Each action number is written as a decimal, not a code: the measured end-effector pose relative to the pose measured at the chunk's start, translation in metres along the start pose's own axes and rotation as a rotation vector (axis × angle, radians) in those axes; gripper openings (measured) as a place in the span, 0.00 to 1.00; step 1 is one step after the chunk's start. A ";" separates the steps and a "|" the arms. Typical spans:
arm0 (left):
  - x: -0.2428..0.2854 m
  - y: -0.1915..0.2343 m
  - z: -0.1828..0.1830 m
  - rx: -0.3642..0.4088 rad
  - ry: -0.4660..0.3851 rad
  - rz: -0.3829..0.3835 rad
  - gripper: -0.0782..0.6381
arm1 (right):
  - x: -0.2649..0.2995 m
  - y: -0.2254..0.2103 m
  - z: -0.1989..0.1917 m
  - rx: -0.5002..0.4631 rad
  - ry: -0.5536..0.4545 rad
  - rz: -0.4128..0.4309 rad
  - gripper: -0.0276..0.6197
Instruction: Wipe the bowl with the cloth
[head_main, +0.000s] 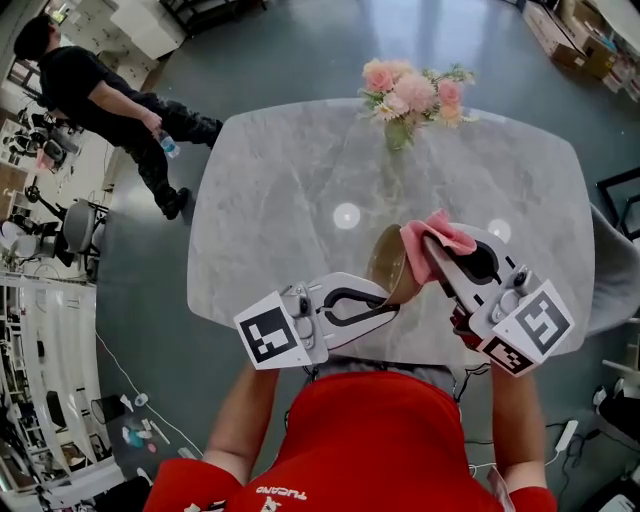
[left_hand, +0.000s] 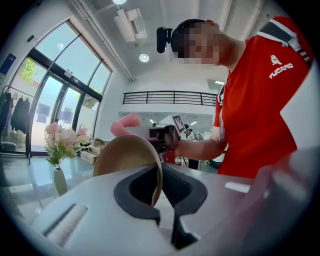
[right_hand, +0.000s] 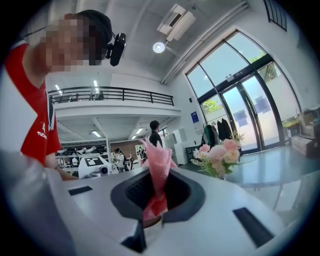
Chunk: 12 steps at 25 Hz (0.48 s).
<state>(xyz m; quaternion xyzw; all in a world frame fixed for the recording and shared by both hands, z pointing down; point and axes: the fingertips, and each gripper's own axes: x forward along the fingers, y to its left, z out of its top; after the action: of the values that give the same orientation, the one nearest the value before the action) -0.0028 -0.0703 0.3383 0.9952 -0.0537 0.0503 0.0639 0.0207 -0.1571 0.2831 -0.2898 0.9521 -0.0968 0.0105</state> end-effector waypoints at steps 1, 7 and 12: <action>0.001 -0.002 0.001 0.005 0.001 -0.015 0.13 | 0.002 -0.006 -0.001 0.003 0.001 -0.009 0.08; 0.003 -0.004 -0.002 0.034 0.034 -0.044 0.13 | 0.010 -0.035 -0.012 -0.002 0.024 -0.078 0.08; 0.009 0.001 -0.008 0.104 0.100 -0.017 0.13 | 0.003 -0.037 -0.009 -0.089 0.043 -0.145 0.08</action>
<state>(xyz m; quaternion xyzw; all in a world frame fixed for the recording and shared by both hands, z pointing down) 0.0050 -0.0708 0.3472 0.9938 -0.0393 0.1024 0.0154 0.0381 -0.1870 0.2995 -0.3560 0.9320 -0.0611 -0.0300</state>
